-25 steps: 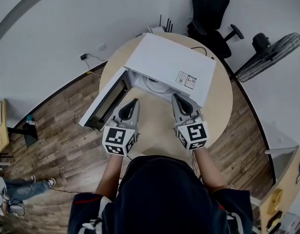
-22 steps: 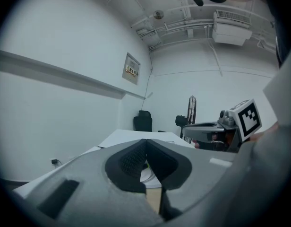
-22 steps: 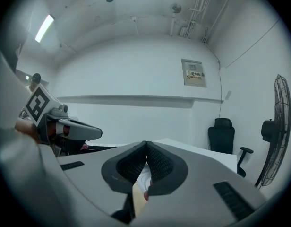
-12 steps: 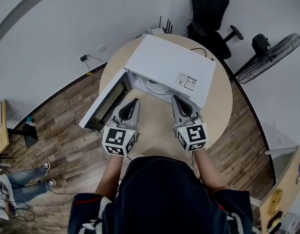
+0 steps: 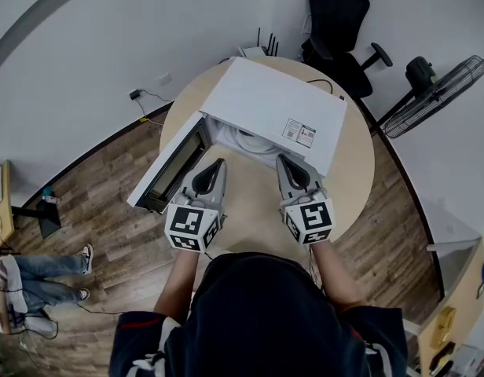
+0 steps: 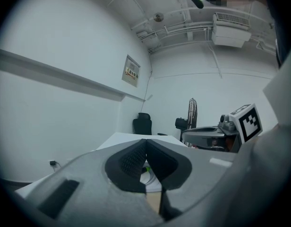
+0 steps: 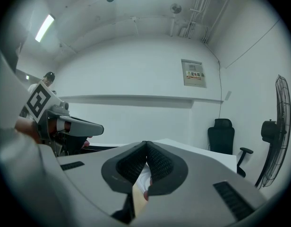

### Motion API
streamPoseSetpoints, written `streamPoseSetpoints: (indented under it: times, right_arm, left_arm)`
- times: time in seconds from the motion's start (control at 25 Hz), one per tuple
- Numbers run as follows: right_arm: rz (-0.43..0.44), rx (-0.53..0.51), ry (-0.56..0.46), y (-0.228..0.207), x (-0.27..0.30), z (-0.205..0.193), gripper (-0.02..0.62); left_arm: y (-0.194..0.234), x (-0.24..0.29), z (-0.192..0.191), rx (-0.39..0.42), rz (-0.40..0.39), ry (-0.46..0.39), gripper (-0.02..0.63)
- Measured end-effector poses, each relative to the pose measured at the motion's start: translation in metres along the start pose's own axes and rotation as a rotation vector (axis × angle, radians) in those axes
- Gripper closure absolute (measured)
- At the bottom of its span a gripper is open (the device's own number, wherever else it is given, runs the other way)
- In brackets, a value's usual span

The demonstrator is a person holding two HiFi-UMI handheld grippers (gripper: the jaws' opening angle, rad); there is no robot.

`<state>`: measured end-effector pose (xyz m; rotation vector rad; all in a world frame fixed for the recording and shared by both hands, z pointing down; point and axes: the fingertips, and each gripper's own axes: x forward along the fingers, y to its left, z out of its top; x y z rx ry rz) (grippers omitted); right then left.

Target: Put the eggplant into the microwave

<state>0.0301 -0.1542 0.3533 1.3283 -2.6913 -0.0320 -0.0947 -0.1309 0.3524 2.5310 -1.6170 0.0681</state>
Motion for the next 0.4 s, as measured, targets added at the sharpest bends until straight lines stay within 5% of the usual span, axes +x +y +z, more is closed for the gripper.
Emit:
streamPoseSetpoints:
  times: [0.4]
  right_arm:
    - [0.007,0.007,-0.004,-0.0005,-0.0008,0.002,0.584]
  left_arm:
    - [-0.0031,0.0009,0.0041,-0.002,-0.001,-0.01,0.589]
